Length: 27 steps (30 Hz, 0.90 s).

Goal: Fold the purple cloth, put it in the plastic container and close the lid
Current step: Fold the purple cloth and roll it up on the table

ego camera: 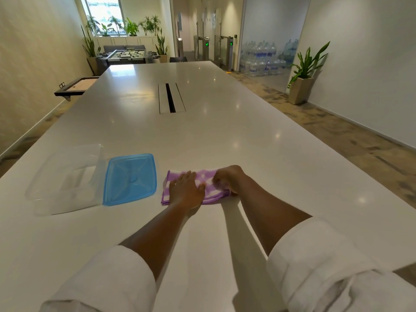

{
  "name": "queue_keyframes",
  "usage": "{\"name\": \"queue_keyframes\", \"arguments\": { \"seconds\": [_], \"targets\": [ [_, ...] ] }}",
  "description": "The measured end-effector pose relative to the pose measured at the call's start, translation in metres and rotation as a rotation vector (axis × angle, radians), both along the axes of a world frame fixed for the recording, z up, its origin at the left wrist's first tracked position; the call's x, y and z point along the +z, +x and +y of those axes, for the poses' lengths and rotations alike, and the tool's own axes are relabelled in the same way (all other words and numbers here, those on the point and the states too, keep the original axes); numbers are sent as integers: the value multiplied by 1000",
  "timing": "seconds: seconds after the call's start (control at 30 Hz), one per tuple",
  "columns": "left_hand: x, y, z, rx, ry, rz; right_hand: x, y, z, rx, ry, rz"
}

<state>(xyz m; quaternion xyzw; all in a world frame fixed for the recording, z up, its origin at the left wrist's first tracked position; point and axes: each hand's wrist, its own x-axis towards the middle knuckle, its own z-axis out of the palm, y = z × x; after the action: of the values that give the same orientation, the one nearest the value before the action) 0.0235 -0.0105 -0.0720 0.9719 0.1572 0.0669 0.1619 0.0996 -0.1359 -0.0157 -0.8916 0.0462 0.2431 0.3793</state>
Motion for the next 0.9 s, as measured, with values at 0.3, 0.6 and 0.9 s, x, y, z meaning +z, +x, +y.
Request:
{"name": "queue_keyframes", "arguments": {
  "seconds": [0.3,0.6,0.9],
  "targets": [
    [34,-2,6,225,-473,76,8,1,-29,20,-185,-235],
    [45,-1,11,326,-1008,231,23,-6,-11,-51,195,8],
    [52,-10,28,263,-1411,221,34,-34,29,330,119,-5]
  ]
}}
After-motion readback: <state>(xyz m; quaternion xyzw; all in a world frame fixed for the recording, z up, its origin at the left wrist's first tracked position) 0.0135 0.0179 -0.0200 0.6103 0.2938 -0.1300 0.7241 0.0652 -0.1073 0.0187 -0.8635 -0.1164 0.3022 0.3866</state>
